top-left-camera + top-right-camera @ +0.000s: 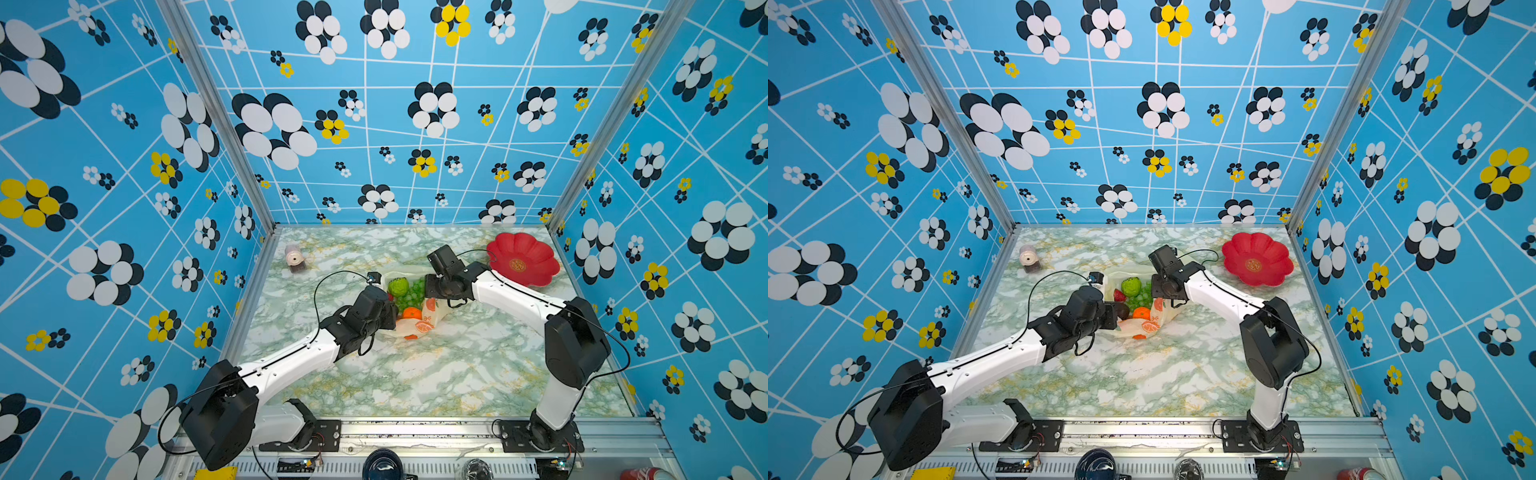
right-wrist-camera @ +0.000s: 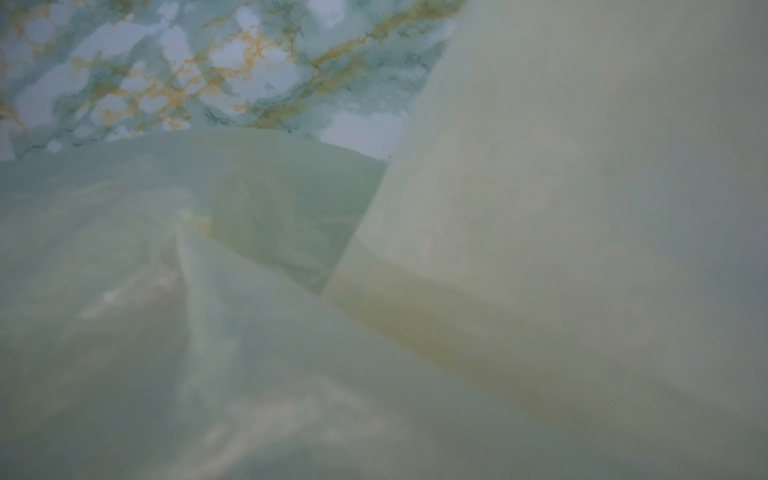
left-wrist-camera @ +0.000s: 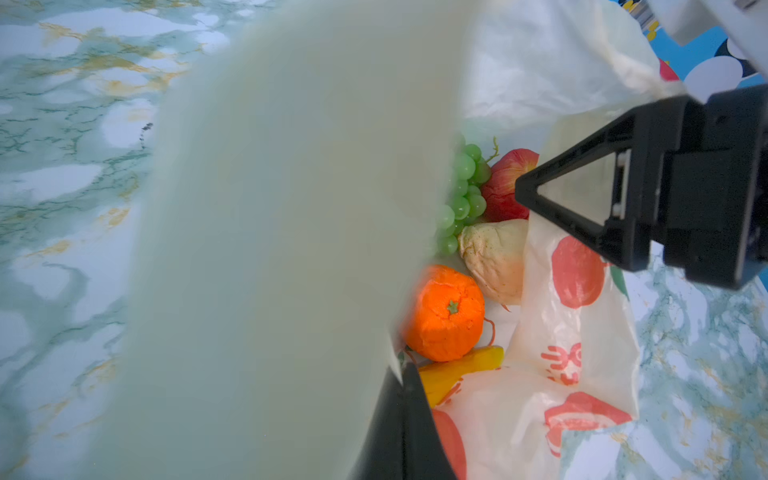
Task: Take the fake fruits out of the plastic bag
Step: 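Spread the bag open with both grippers, exposing the fruits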
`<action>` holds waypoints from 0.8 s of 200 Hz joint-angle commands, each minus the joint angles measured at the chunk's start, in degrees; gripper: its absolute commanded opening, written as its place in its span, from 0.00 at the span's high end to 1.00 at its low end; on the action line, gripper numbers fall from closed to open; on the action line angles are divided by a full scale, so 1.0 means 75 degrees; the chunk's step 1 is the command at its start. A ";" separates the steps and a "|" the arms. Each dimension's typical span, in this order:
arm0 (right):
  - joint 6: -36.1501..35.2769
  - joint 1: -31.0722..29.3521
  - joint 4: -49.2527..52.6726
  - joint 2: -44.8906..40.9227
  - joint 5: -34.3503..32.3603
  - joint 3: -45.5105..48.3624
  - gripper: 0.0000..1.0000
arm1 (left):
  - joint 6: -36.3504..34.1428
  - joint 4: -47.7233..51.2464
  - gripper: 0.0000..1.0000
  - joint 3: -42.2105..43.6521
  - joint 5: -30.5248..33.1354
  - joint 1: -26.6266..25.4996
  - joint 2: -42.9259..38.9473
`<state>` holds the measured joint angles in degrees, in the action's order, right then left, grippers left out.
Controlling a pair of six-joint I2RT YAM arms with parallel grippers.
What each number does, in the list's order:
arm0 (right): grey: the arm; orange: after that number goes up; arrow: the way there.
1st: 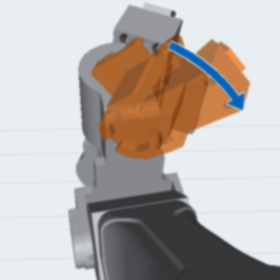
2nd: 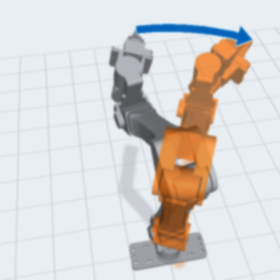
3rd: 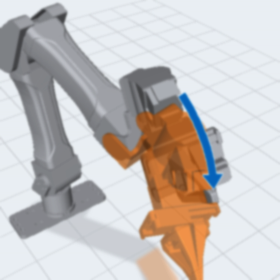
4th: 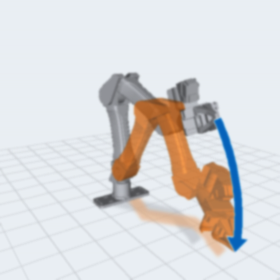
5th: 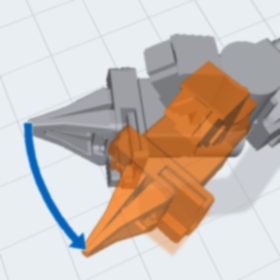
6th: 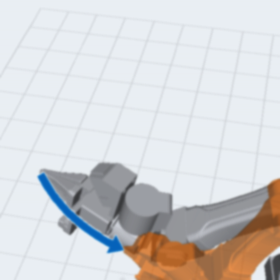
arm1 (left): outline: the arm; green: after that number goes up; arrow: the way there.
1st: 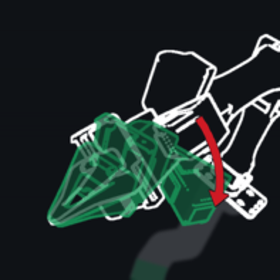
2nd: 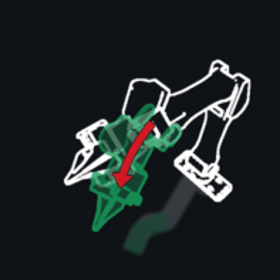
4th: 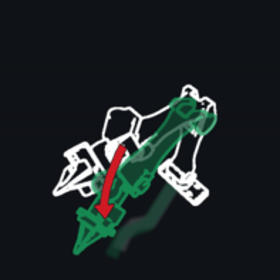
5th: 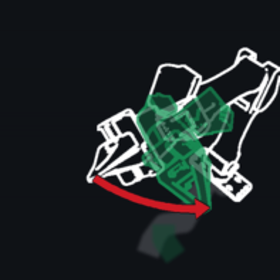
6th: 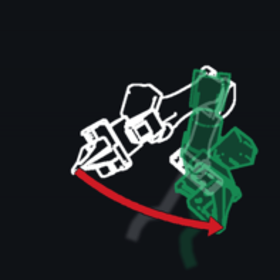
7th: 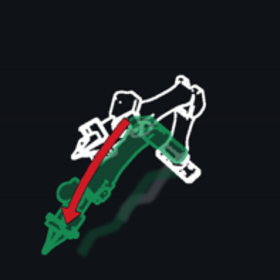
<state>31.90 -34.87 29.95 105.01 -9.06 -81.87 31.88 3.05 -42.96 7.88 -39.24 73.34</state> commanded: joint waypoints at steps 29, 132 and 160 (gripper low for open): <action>-0.0615 0.1162 0.0679 0.0683 0.0301 -0.1587 0.95 | 0.0048 -0.0218 1.00 -0.0501 -0.1231 0.2008 -0.0234; -0.0508 0.1454 -0.1748 -0.1383 0.2747 0.2487 1.00 | 0.0515 0.0207 1.00 -0.0018 -0.2238 0.3628 0.0697; -0.0707 0.1152 -0.1763 -0.1843 0.2575 0.2877 1.00 | -0.0418 0.1891 0.97 -0.0779 -0.0769 0.2374 0.0621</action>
<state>27.46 -24.62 18.83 95.50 9.39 -62.15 35.64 5.63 -43.46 -7.07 -14.87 78.43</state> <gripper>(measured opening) 0.049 0.043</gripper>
